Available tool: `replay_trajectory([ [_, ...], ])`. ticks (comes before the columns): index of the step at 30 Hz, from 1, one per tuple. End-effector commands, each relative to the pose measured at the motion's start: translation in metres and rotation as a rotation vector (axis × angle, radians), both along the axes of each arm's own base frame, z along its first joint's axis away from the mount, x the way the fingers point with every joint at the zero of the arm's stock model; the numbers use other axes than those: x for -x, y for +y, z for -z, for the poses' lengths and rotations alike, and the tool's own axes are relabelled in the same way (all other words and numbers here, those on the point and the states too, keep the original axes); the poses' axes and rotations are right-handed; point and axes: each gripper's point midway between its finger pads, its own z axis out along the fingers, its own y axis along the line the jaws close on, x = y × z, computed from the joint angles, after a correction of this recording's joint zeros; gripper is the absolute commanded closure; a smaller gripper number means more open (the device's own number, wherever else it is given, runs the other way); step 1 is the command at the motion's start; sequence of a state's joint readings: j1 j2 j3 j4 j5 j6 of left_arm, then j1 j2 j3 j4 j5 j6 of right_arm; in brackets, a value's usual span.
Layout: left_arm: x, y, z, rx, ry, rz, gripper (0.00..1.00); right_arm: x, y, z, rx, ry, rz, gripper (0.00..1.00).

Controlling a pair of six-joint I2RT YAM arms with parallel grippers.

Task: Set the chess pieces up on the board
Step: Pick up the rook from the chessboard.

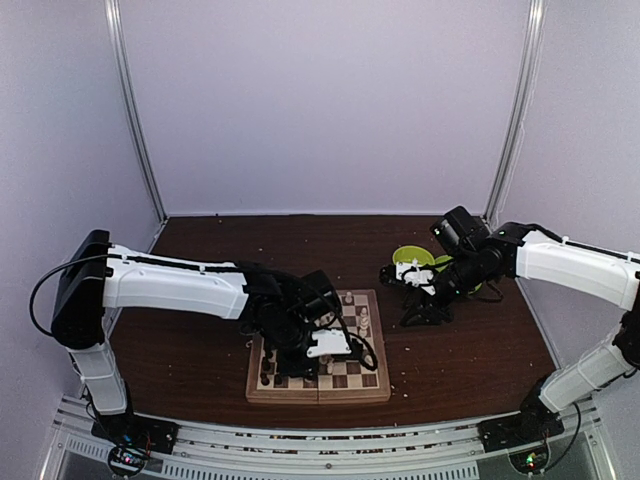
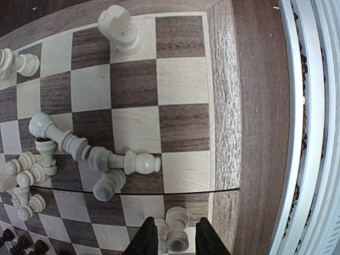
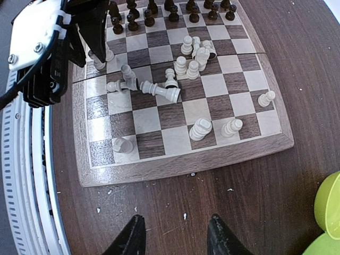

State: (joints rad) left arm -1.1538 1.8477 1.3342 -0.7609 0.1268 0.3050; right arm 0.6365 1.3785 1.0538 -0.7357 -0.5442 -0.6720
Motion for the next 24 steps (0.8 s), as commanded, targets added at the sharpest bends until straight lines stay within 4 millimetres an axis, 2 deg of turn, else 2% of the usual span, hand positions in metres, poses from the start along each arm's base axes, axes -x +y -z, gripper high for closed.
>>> replay_trajectory([
  [1, 0.006, -0.002, -0.012, 0.023, 0.01, 0.018, 0.74, 0.003, -0.002, 0.006, 0.018, 0.008, -0.003, 0.6],
  [10, 0.008, 0.001, -0.002, -0.007, 0.024, 0.028, 0.84, 0.003, -0.003, 0.007, 0.021, 0.012, -0.003, 0.6],
  [14, 0.007, 0.002, -0.002, -0.013, 0.021, 0.029, 0.85, 0.003, -0.003, 0.008, 0.023, 0.012, -0.002, 0.6],
  [18, 0.005, 0.004, 0.0, -0.023, 0.007, 0.024, 0.81, 0.003, -0.003, 0.008, 0.024, 0.014, -0.002, 0.6],
  [24, 0.005, 0.002, 0.0, -0.029, 0.013, 0.029, 0.87, 0.003, -0.003, 0.007, 0.024, 0.012, -0.003, 0.6],
])
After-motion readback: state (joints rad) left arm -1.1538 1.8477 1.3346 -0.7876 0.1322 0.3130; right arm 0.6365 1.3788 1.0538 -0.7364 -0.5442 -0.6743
